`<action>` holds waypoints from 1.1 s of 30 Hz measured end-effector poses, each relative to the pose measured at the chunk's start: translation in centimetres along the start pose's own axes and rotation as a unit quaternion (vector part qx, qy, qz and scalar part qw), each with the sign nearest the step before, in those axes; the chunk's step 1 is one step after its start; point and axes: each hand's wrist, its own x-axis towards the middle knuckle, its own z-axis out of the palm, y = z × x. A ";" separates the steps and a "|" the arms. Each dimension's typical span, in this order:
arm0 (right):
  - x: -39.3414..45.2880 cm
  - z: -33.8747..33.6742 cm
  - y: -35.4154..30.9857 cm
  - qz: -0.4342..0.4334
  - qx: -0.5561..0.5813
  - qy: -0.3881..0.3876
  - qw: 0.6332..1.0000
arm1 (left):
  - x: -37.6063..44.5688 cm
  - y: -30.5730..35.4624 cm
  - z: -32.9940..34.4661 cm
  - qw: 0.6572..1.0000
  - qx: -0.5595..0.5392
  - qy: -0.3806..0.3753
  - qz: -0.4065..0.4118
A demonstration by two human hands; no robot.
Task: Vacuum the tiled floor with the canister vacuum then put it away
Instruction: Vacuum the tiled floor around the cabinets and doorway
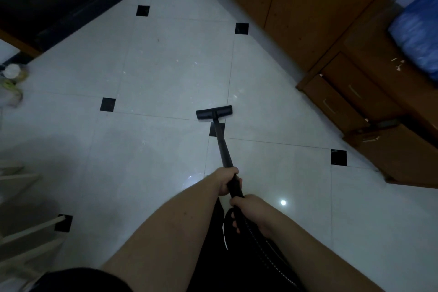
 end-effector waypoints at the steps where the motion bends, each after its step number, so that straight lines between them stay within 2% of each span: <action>1: 0.2 -0.1 -0.2 0.001 -0.002 -0.001 1.000 | 0.1 0.2 0.0 1.000 -0.009 -0.002 0.001; 8: 1.7 -0.3 -2.5 -0.004 -0.015 0.018 1.000 | 2.0 2.5 -0.4 1.000 -0.013 -0.010 0.008; 16: 3.8 1.3 -6.8 -0.022 -0.074 0.038 0.996 | 2.9 7.1 -1.8 0.999 -0.019 0.019 0.029; 25: 6.2 2.8 -10.4 -0.019 -0.073 0.060 0.995 | 4.3 11.6 -3.9 0.995 0.077 0.050 0.036; 29: 5.5 2.0 -9.1 -0.014 -0.109 0.081 0.991 | 3.9 10.4 -3.6 0.979 0.189 0.061 0.053; 33: 4.0 0.2 -6.6 -0.015 -0.176 0.112 0.978 | 3.4 7.7 -2.4 0.975 0.212 0.036 0.052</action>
